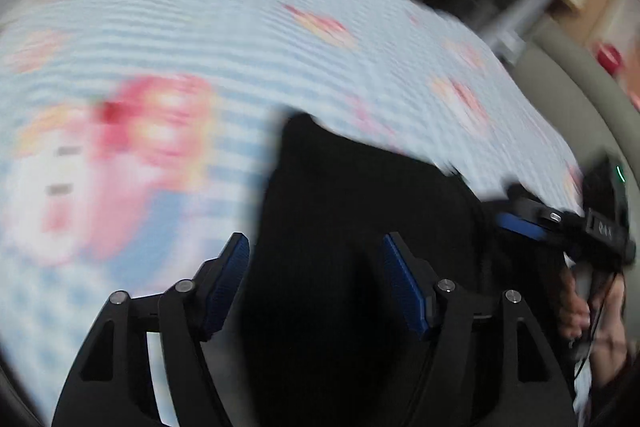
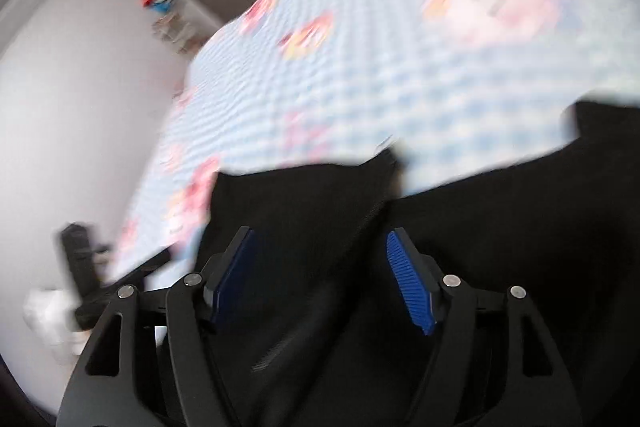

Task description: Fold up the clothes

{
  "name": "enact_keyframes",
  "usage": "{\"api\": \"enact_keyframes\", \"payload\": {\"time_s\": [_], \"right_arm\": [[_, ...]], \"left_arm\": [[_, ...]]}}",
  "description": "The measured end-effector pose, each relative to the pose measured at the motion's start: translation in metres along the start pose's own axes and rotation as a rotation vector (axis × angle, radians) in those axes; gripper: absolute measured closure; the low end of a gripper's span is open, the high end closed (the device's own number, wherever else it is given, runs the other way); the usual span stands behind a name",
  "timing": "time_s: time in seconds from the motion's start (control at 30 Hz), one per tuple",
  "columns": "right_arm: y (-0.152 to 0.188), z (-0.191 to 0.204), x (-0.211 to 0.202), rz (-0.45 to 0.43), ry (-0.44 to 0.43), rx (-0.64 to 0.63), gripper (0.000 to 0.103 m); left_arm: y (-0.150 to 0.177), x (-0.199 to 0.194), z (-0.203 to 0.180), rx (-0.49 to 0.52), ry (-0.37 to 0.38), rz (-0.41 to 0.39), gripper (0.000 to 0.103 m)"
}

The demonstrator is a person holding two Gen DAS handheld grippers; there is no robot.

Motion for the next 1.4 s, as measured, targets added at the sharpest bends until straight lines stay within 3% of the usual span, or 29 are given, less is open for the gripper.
{"api": "enact_keyframes", "payload": {"time_s": [0.03, 0.07, 0.1, 0.13, 0.17, 0.27, 0.3, 0.37, 0.47, 0.53, 0.67, 0.73, 0.77, 0.9, 1.03, 1.17, 1.27, 1.3, 1.4], "right_arm": [[0.011, 0.007, 0.010, 0.076, -0.026, -0.021, 0.038], [0.028, 0.003, 0.021, 0.122, 0.059, -0.087, 0.041], [0.045, -0.002, 0.031, 0.167, 0.152, -0.156, 0.053], [0.048, -0.010, 0.023, 0.151, 0.169, -0.141, 0.065], [0.051, -0.018, 0.013, 0.131, 0.180, -0.121, 0.068], [0.056, -0.041, -0.028, 0.054, 0.220, -0.080, 0.064], [0.056, -0.046, -0.050, 0.015, 0.238, -0.082, 0.064], [0.081, -0.034, -0.099, -0.008, 0.126, -0.080, 0.060], [0.141, -0.018, -0.160, -0.007, 0.018, -0.078, 0.051], [0.197, -0.005, -0.192, -0.002, -0.022, -0.086, 0.042], [0.298, 0.014, -0.211, 0.059, -0.125, -0.015, 0.039], [0.344, 0.009, -0.205, 0.086, -0.110, 0.026, 0.039], [0.363, -0.001, -0.202, 0.090, -0.093, 0.045, 0.039], [0.422, -0.017, -0.196, 0.054, 0.000, 0.079, 0.041], [0.442, -0.020, -0.206, 0.003, 0.079, 0.069, 0.040], [0.443, -0.025, -0.224, -0.037, 0.164, 0.036, 0.042], [0.444, -0.037, -0.246, -0.102, 0.280, 0.052, 0.041], [0.446, -0.045, -0.255, -0.108, 0.313, 0.049, 0.041], [0.464, -0.059, -0.259, -0.080, 0.309, 0.062, 0.041]], "left_arm": [[0.007, 0.011, 0.000, 0.052, -0.093, 0.046, 0.053], [0.010, 0.020, 0.008, 0.091, -0.187, 0.077, 0.054], [0.014, 0.024, 0.014, 0.094, -0.206, 0.094, 0.054], [0.018, 0.019, 0.014, 0.084, -0.200, 0.091, 0.061], [0.022, 0.004, 0.007, 0.078, -0.190, 0.069, 0.071], [0.032, -0.038, -0.015, 0.063, -0.162, 0.003, 0.072], [0.041, -0.051, -0.029, 0.068, -0.127, -0.011, 0.071], [0.070, -0.074, -0.077, 0.109, 0.003, -0.015, 0.063], [0.134, -0.099, -0.136, 0.168, 0.116, 0.016, 0.058], [0.185, -0.118, -0.167, 0.136, 0.212, 0.033, 0.058], [0.274, -0.147, -0.225, 0.110, 0.379, 0.068, 0.051], [0.317, -0.160, -0.255, 0.120, 0.443, 0.099, 0.033], [0.334, -0.163, -0.264, 0.122, 0.453, 0.115, 0.031], [0.382, -0.160, -0.272, 0.122, 0.374, 0.169, 0.028], [0.410, -0.163, -0.274, 0.199, 0.259, 0.155, 0.022], [0.390, -0.154, -0.262, 0.263, 0.179, 0.101, 0.022], [0.379, -0.156, -0.266, 0.298, 0.114, 0.037, 0.022], [0.378, -0.153, -0.269, 0.318, 0.105, 0.033, 0.025], [0.385, -0.140, -0.264, 0.359, 0.040, 0.084, 0.052]]}}
Point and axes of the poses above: each gripper's, at about its wrist camera, not at the fingertips, and x roughly the way its jaws point, z to its left, y to its underside, the point moved 10 cm from there along x, roughly the way its jaws point, and after that the axes turned 11 degrees about y, right-handed, at the moved point
